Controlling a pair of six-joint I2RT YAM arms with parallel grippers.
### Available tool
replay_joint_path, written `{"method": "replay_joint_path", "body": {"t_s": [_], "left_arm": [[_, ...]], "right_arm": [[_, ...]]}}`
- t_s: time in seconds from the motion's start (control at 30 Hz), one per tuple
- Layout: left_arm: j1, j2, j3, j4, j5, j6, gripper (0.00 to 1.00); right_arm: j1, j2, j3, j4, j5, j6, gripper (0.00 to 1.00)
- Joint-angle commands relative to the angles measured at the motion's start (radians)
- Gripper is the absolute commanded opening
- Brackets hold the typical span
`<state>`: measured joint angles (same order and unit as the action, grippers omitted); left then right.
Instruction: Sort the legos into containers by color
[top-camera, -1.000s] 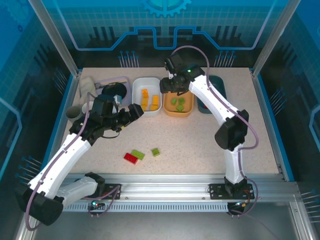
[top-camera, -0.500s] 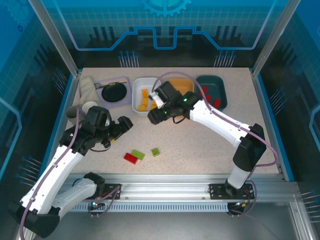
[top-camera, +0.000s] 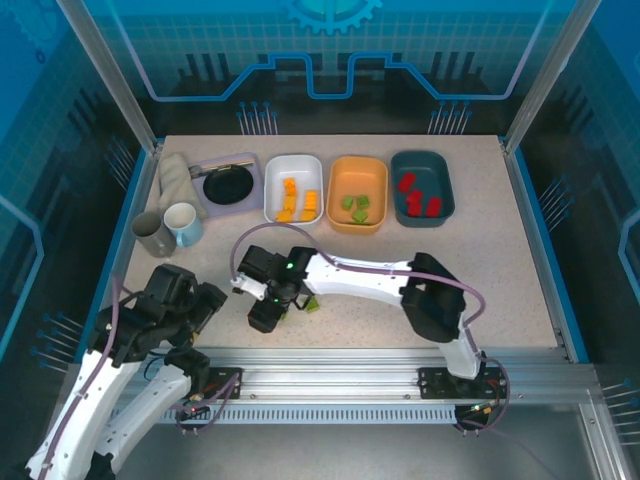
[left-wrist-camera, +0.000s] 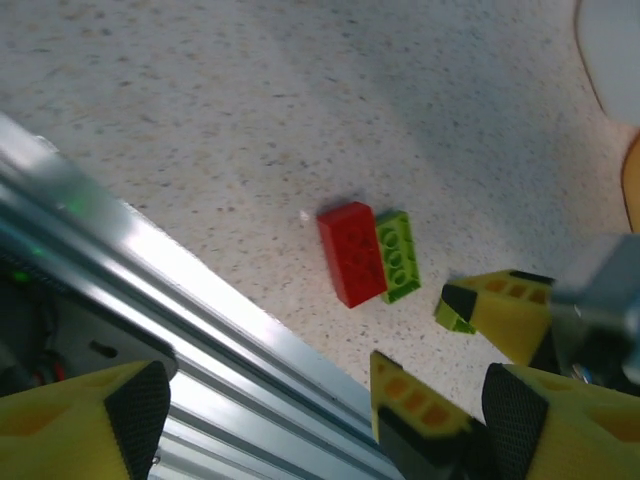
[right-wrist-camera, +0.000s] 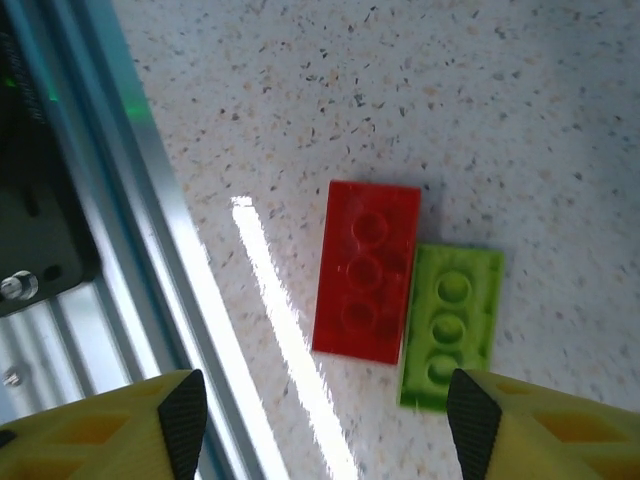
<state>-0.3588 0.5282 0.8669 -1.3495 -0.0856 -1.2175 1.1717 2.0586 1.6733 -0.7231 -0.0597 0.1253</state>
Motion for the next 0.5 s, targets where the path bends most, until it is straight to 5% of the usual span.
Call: {"method": "replay_joint_path", "body": {"t_s": [0.0,0.47], "left_arm": [[0.007,-0.052,0.0,-0.119,-0.062,-0.089,0.84],[0.007,-0.14,0.103,-0.227,-0.141,-0.139,0.84]], "right_arm": [[0.021,0.082,0.108,-0.042,0.028,-0.028,0.69],[0.037,0.369,0.409,-0.201,0.133,-0.023,0.66]]}}
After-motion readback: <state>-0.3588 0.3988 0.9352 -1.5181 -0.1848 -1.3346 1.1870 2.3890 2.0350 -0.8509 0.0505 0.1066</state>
